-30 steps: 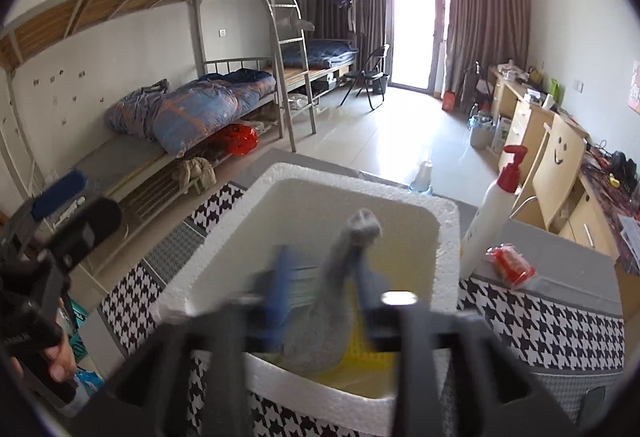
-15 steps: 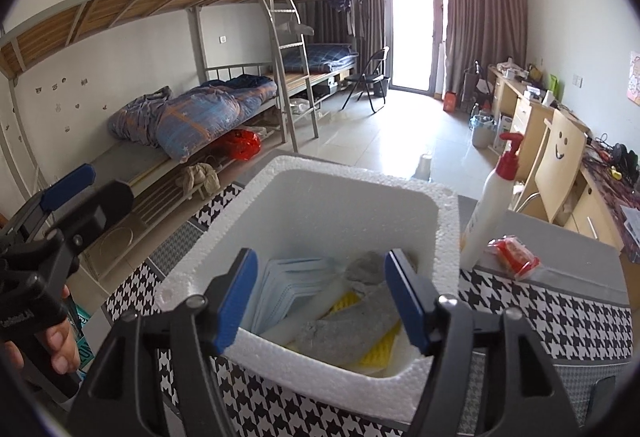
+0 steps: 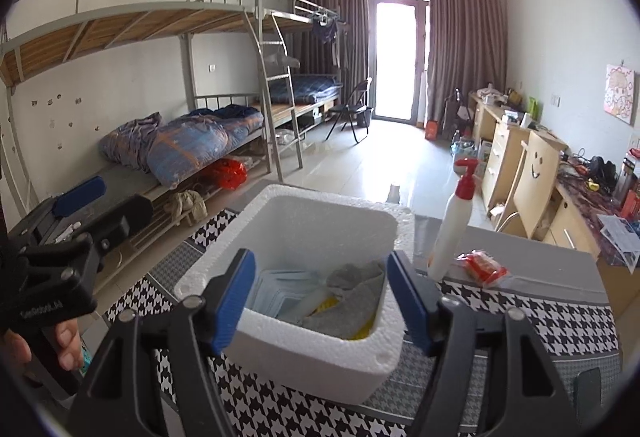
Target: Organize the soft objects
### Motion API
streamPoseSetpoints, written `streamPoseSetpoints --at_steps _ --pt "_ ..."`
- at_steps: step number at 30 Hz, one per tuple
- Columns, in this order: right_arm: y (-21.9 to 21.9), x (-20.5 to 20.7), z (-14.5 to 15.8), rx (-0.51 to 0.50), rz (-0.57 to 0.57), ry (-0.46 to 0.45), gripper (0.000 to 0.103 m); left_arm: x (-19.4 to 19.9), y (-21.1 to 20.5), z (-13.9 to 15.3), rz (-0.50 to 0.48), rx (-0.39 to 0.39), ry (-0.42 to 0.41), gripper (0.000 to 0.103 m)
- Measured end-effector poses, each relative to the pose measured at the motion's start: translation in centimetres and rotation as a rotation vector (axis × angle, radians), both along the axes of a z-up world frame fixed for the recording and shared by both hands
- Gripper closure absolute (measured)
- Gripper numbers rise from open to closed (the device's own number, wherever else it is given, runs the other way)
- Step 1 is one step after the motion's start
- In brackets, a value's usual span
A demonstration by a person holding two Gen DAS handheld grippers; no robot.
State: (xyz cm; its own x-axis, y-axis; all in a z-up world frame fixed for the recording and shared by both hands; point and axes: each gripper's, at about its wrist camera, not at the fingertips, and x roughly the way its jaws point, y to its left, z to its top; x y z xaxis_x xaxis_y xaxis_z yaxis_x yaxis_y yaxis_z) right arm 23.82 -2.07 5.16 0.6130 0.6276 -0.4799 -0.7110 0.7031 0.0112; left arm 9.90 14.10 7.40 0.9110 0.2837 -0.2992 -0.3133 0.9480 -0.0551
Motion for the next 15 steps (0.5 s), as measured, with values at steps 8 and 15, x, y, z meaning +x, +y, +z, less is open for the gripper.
streamPoseSetpoints --at_steps 8,15 --pt "-1.9 -0.8 0.6 0.047 -0.032 -0.042 0.01 -0.8 -1.1 0.4 -0.024 0.014 -0.015 0.001" --pt "-3.1 -1.6 0.6 0.072 -0.052 -0.051 0.009 -1.9 -1.5 0.6 -0.042 0.022 -0.028 0.001"
